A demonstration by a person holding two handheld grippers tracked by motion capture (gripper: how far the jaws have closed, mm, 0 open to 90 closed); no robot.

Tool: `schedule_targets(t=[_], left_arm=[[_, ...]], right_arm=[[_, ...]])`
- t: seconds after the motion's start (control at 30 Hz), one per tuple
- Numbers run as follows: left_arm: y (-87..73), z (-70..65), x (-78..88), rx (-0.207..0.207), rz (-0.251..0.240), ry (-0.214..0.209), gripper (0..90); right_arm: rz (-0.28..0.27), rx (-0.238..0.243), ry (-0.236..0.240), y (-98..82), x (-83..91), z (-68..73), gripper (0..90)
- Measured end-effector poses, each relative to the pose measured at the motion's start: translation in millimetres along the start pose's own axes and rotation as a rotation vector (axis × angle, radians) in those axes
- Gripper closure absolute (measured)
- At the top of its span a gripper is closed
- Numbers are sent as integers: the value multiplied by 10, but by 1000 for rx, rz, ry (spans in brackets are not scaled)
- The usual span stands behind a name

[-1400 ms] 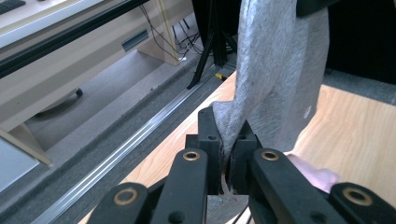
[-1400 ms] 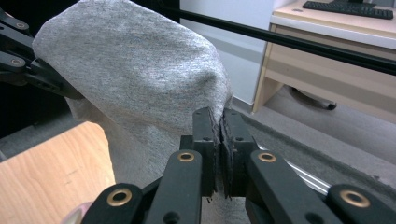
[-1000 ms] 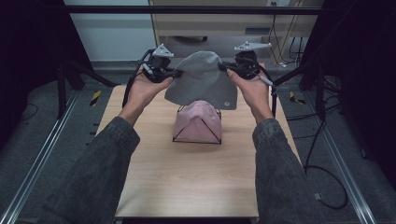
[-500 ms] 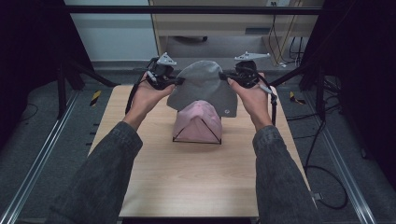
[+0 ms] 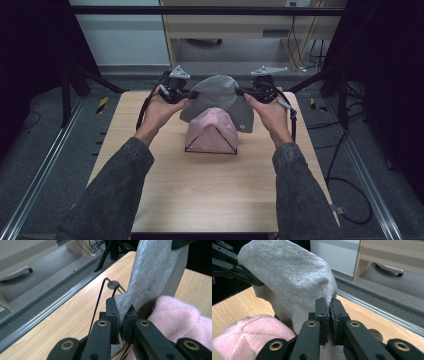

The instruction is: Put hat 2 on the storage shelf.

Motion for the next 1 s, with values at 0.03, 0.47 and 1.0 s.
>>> schedule_targets(t=[0.03, 0.47, 1.0], left_arm=[[-15, 1, -4, 5, -2, -1, 865], [-173, -14, -11, 23, 9, -6, 865], [-441, -51, -104, 66, 28, -11, 865]], right_arm=[[3, 2, 1, -13, -12, 4, 864], [38, -13, 15, -211, -148, 57, 863], [72, -29, 23, -462, -227, 99, 864]])
Point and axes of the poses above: each handheld gripper's, and its own axes: x roughly backward along the jaws, y roughly out of its top, z roughly to its left, the point moved 8 cm from there along -x, roughly forward along the jaws, and after that the axes turned 4 degrees about -z, right-handed, at the moved point
